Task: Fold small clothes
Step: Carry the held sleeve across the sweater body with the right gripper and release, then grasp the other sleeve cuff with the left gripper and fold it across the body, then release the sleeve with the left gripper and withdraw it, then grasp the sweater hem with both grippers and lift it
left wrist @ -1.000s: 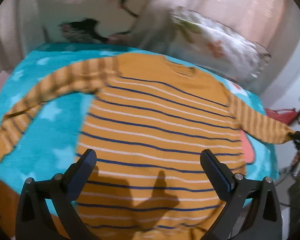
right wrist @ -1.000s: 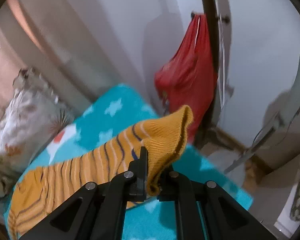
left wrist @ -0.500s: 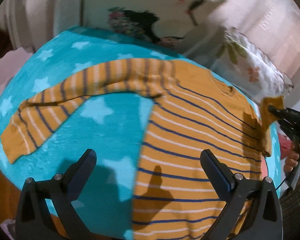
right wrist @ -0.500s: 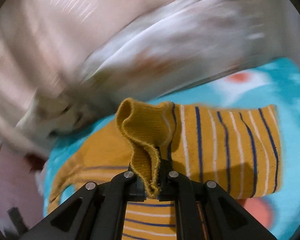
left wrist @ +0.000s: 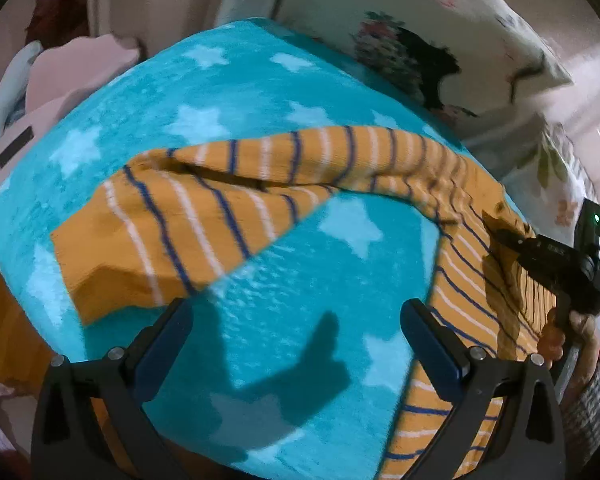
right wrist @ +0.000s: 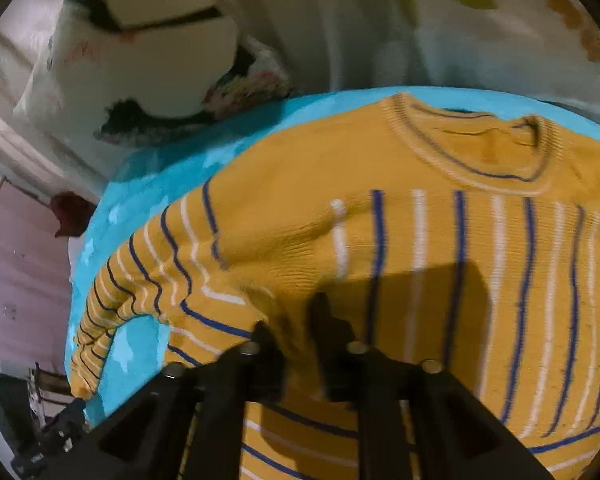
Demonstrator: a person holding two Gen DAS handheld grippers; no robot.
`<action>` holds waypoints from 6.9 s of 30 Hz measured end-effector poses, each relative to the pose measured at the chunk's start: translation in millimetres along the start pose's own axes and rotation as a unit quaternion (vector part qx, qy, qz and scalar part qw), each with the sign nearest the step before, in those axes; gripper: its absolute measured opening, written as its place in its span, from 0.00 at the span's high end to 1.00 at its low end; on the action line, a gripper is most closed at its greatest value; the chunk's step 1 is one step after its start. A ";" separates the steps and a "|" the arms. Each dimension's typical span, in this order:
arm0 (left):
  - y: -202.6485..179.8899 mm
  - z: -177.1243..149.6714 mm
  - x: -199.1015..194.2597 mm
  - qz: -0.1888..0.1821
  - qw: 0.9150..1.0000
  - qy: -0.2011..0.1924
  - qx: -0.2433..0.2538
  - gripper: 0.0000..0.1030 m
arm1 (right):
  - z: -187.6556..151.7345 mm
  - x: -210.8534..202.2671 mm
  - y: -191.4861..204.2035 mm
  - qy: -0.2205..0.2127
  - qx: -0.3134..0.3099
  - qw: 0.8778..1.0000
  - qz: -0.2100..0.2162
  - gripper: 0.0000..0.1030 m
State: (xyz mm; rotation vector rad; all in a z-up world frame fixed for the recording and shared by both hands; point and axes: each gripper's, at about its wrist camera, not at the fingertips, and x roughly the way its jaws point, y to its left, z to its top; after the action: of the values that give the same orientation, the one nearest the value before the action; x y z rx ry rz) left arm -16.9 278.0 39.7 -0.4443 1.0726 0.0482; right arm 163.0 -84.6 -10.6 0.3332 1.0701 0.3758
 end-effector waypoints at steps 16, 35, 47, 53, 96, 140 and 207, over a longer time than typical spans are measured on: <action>53.9 24.1 14.0 -0.075 0.990 0.006 -0.121 0.00 | -51.3 -24.6 43.1 0.017 -0.054 0.997 0.050 0.53; 76.5 95.5 50.3 -0.066 0.962 0.011 -0.263 0.95 | -88.5 -60.7 -5.7 -0.002 0.016 1.000 0.023 0.51; 39.1 89.1 -46.8 -0.134 0.979 -0.087 -0.125 0.95 | -91.4 -67.9 -16.7 -0.011 0.027 0.999 0.015 0.51; 101.0 25.8 18.3 -0.093 0.968 0.007 -0.232 0.95 | -94.6 -62.1 -19.5 0.001 0.032 0.999 0.007 0.51; -361.5 -21.3 107.2 -0.305 0.936 0.147 0.093 0.86 | -174.3 -213.7 -176.0 -0.109 0.179 0.975 -0.070 0.51; -155.0 -43.8 60.3 0.021 0.990 0.061 0.124 0.31 | -109.4 -176.0 -175.7 -0.047 0.051 0.993 -0.097 0.65; -92.1 -212.4 4.2 -0.112 0.980 0.167 -0.006 0.85 | -288.3 -112.1 -138.3 0.262 0.201 0.907 0.263 0.86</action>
State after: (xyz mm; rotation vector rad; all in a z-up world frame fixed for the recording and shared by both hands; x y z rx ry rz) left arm -169.7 113.9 -18.4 -0.5968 1.3451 -0.2269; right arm -123.8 -234.4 -111.0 0.9391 1.5882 0.7567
